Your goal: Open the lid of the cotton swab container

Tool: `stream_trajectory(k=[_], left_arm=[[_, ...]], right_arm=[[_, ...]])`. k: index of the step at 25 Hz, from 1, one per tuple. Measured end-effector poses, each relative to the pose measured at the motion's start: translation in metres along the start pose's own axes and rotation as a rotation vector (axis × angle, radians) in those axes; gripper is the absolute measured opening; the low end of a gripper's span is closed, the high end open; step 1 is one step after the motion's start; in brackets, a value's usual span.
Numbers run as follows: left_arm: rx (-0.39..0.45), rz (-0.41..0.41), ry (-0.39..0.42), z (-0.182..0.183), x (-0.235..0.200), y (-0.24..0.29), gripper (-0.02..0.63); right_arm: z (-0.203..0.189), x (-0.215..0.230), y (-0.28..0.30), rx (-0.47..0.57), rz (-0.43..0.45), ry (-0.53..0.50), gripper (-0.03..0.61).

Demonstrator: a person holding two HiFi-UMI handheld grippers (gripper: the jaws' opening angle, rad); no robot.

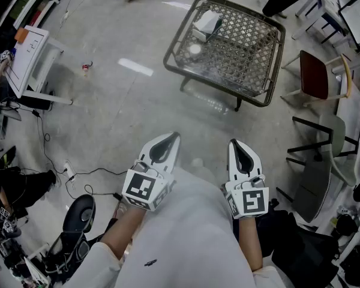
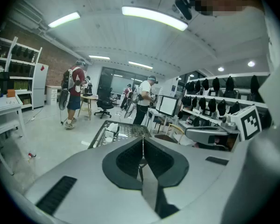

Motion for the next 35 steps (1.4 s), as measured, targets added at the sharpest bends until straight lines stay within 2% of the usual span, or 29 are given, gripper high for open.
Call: stream_trajectory(k=[6,9,16,22,28,33,35], left_arm=[[0.001,0.017,-0.003,-0.003,0.01,-0.021,0.009],[0.019,0.011,0.041,0.002,0.016,-0.021,0.009],[0.034,0.06,0.056,-0.002,0.021,-0.035,0.009],[0.026,0.095,0.051,-0.004,0.024,-0.037,0.009],[0.005,0.107,0.035,0.003,0.004,-0.021,0.009],[-0.001,0.094,0.03,0.025,-0.026,0.009,0.009],[0.002,0.083,0.023,0.037,-0.042,0.022,0.009]], right_arm=[[-0.003,-0.009,-0.024,-0.006,-0.007,0.004,0.0],[-0.001,-0.012,-0.028,0.007,-0.012,0.007,0.0],[0.005,-0.019,-0.029,0.087,0.054,0.018,0.0],[0.004,-0.014,-0.027,0.076,0.072,-0.005,0.0],[0.011,-0.005,-0.004,0.074,0.087,-0.006,0.0],[0.03,0.009,0.031,0.151,0.126,0.049,0.0],[0.041,0.012,0.051,0.126,0.137,0.027,0.0]])
Point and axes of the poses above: the fingertips, and each gripper's own axes: y forward along the fingers, x to its right, z out of its top, the point moved 10 cm from there along -y, backward along the fingers, and after that the axes turned 11 degrees about -x, right-handed, at the moved point
